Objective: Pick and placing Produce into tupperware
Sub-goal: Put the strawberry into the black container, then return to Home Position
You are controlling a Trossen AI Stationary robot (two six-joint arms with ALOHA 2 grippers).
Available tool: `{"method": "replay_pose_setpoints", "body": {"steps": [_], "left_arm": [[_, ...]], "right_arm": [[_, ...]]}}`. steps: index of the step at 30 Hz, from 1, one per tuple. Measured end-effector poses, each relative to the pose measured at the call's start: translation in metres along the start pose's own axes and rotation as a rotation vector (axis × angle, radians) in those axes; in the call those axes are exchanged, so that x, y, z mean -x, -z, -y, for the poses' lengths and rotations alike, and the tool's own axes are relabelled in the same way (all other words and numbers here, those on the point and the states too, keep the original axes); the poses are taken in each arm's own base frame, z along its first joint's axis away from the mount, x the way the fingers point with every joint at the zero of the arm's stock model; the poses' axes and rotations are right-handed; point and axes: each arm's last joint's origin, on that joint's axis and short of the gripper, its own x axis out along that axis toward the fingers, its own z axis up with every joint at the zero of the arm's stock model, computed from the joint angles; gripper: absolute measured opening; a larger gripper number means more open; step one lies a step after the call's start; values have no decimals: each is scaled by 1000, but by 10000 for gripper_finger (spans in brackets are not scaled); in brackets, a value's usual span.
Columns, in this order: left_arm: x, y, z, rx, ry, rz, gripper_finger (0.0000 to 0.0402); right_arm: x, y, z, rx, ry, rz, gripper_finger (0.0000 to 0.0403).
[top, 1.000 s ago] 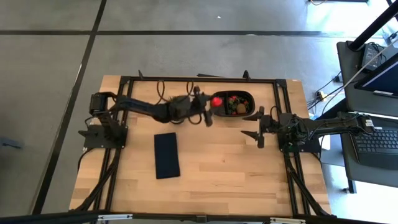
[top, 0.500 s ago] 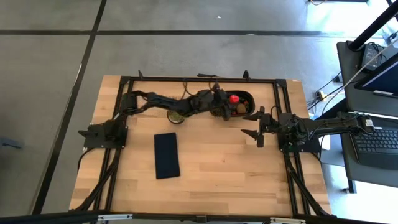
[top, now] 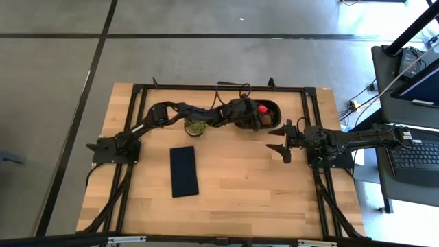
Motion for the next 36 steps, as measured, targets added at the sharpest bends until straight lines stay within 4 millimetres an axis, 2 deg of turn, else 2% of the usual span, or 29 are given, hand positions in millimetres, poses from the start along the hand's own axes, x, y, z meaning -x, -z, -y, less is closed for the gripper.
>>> {"method": "replay_pose_setpoints", "body": {"steps": [26,30,36], "left_arm": [[0,3,3,-92,3,-24,205],[0,3,4,-92,3,-24,222],[0,3,4,-92,12,-23,274]], "right_arm": [[0,1,0,3,1,-8,306],[0,1,0,3,1,-7,306],[0,1,0,4,1,-7,306]]}}
